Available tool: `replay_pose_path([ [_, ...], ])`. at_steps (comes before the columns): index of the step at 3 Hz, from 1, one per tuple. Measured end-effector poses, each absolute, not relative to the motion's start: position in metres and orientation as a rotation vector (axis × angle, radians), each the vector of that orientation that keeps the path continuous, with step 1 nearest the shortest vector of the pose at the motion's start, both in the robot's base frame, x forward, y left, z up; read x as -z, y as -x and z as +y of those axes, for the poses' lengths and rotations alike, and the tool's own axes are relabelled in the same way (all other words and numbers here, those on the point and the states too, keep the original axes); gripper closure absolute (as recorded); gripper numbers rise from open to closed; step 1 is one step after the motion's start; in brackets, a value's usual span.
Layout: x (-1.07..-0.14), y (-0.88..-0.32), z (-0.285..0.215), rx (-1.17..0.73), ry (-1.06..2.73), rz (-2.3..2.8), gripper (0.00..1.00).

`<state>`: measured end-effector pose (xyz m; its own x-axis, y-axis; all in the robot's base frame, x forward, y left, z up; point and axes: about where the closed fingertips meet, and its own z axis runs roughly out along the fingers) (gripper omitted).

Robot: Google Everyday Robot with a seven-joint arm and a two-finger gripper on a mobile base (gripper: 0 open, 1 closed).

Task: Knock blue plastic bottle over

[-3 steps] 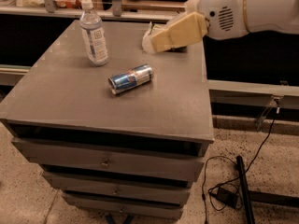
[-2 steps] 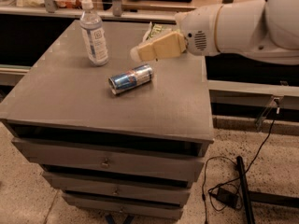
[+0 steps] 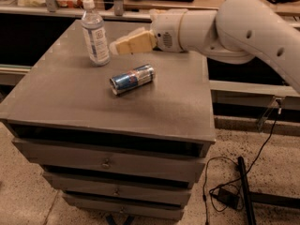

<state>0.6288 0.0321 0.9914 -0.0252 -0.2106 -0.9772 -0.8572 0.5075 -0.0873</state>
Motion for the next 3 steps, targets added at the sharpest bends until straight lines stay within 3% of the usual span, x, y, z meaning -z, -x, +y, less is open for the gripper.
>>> replay_pose_path([
  [3, -0.976, -0.687, 0.15, -0.828, 1.038, 1.458, 0.0],
])
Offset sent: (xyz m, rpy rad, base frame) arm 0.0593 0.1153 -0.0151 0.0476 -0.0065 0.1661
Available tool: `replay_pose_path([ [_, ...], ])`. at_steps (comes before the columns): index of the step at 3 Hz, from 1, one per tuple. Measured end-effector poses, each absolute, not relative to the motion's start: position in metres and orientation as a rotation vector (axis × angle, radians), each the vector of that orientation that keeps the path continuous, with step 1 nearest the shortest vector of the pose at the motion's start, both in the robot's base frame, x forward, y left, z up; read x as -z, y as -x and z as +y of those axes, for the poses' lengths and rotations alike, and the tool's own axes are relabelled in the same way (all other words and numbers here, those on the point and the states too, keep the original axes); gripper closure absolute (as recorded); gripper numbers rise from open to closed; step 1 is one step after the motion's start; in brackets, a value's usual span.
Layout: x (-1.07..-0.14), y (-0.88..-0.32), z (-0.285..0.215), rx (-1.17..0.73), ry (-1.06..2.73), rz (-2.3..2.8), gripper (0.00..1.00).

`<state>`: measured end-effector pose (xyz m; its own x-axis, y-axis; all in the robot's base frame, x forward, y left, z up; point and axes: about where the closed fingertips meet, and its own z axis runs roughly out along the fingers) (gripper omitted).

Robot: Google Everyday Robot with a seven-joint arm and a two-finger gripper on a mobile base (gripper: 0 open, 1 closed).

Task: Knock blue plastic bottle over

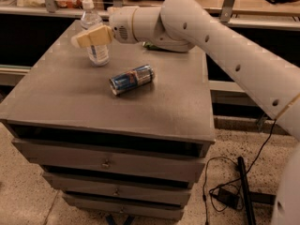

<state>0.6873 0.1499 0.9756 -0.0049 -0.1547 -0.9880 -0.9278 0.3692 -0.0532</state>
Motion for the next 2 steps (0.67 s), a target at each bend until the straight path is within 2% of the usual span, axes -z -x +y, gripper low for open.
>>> replay_pose_path([
  [2, -0.953, -0.723, 0.177, -0.891, 1.03, 1.462, 0.0],
])
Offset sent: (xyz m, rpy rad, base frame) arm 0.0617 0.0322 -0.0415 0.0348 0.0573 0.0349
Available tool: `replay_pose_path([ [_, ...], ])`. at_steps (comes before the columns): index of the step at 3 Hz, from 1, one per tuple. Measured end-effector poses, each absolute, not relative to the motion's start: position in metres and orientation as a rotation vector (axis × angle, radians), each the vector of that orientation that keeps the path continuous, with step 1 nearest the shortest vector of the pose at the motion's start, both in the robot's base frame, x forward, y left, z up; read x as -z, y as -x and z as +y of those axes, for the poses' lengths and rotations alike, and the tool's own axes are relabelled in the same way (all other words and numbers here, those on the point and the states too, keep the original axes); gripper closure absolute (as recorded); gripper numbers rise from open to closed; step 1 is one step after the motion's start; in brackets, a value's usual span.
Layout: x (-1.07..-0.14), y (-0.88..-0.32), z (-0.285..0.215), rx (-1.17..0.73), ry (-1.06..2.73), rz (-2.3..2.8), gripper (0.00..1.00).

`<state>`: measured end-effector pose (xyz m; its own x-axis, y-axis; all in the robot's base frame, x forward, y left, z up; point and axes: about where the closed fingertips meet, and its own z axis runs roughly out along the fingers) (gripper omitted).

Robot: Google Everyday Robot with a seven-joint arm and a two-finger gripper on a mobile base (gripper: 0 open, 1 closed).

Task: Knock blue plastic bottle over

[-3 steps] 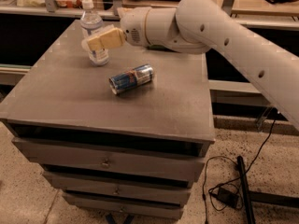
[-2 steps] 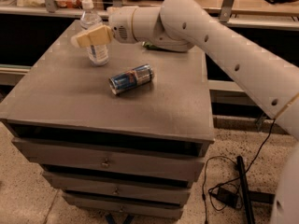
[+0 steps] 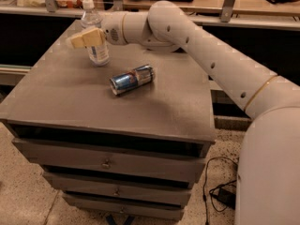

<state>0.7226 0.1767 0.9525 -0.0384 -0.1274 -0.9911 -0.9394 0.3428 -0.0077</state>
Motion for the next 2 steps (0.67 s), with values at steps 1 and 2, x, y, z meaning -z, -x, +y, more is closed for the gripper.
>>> replay_pose_path([
  [1, -0.9413, -0.7314, 0.1873, -0.917, 1.047, 1.452, 0.16],
  [2, -0.9383, -0.7318, 0.1894, -0.925, 1.078, 1.441, 0.39],
])
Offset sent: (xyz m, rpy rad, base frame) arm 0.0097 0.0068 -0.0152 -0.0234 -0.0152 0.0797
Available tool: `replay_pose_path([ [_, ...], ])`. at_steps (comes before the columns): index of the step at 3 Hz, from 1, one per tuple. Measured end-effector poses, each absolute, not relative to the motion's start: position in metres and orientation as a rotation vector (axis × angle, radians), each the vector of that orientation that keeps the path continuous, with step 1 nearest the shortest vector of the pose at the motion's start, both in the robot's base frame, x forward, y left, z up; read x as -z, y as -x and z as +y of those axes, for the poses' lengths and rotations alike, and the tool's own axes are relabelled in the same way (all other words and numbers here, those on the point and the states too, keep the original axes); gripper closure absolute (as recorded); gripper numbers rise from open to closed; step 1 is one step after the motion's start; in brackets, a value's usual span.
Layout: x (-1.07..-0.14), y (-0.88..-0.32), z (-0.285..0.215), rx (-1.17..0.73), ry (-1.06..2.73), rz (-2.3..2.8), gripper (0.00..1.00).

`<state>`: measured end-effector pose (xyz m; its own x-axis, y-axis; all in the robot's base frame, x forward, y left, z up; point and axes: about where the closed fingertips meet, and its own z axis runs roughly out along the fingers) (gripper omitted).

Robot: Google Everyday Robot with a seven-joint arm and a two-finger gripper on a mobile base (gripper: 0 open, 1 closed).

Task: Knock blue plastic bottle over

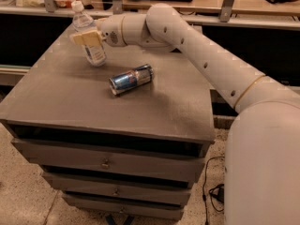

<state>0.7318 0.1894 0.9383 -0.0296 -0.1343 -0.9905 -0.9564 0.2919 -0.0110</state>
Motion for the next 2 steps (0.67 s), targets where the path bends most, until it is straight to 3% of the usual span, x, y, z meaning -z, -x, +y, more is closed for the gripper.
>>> replay_pose_path([
  [2, -0.985, -0.722, 0.159, -0.737, 1.27, 1.472, 0.87],
])
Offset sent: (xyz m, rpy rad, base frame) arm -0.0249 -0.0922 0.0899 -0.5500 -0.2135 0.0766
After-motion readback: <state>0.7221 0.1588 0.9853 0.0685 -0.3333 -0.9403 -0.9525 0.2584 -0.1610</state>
